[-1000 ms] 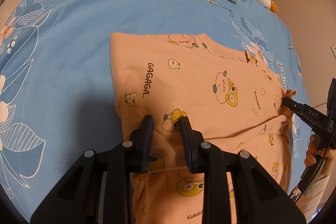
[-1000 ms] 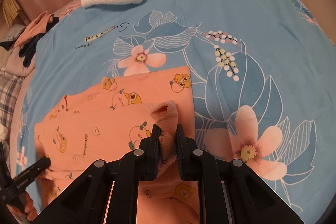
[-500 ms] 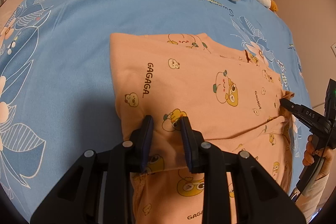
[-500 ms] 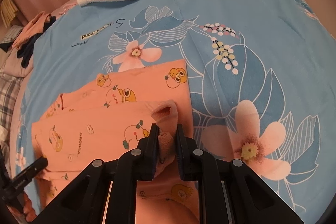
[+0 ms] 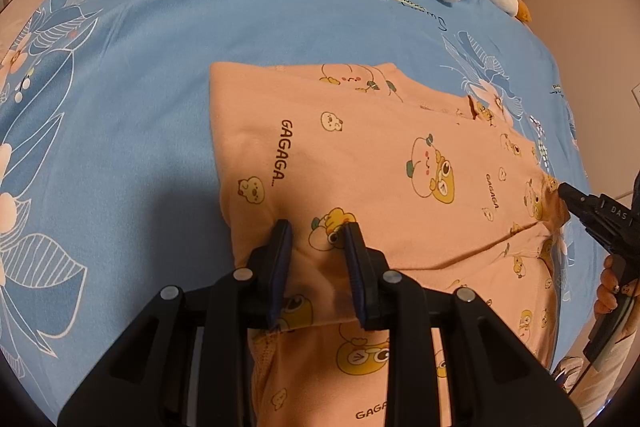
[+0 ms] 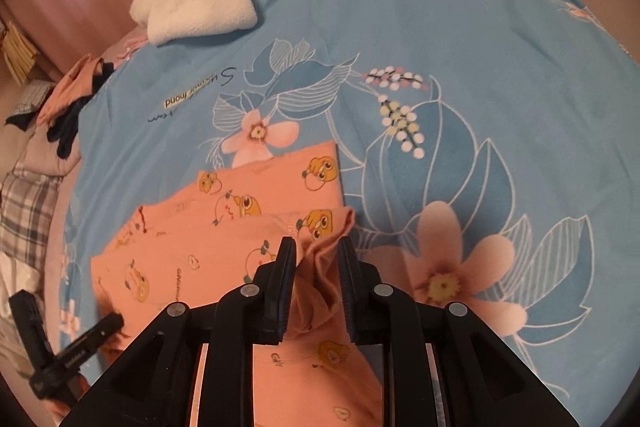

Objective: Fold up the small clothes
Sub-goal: 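Open the right gripper to release the cuff and withdraw both grippers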

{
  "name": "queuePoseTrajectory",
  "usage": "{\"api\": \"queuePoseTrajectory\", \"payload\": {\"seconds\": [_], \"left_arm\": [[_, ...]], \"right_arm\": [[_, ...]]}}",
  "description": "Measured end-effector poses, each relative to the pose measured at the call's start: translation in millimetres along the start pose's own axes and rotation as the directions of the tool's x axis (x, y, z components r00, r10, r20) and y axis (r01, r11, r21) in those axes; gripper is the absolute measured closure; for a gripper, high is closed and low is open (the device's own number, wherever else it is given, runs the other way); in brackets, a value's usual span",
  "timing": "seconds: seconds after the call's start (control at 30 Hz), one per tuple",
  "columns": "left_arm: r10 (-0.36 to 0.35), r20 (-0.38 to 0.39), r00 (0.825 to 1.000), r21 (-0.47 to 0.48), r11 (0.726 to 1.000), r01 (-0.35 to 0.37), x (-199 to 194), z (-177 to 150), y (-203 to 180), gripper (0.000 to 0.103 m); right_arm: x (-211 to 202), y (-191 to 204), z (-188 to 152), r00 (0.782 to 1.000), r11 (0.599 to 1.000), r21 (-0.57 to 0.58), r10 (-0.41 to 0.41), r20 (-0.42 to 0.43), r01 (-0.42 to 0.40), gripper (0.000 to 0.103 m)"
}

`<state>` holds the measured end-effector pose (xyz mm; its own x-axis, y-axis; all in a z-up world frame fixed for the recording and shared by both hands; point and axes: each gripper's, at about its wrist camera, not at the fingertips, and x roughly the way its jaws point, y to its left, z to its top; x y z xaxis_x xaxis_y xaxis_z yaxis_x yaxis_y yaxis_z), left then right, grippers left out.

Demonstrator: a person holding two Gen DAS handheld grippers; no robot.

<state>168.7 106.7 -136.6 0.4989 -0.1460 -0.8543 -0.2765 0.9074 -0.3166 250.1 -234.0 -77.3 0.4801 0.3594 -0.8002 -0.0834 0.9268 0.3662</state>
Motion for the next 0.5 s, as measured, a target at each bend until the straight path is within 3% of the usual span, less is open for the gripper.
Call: {"api": "queuePoseTrajectory", "payload": {"seconds": [0.47, 0.5], "left_arm": [[0.001, 0.001, 1.000, -0.002, 1.000, -0.001, 0, 0, 1, 0.076], [0.004, 0.003, 1.000, -0.001, 1.000, -0.004, 0, -1, 1, 0.076]], "right_arm": [[5, -8, -9, 0.999, 1.000, 0.009, 0.024, -0.036, -0.024, 0.083], [4, -9, -10, 0.999, 1.000, 0.005, 0.017, -0.027, -0.017, 0.087]]}}
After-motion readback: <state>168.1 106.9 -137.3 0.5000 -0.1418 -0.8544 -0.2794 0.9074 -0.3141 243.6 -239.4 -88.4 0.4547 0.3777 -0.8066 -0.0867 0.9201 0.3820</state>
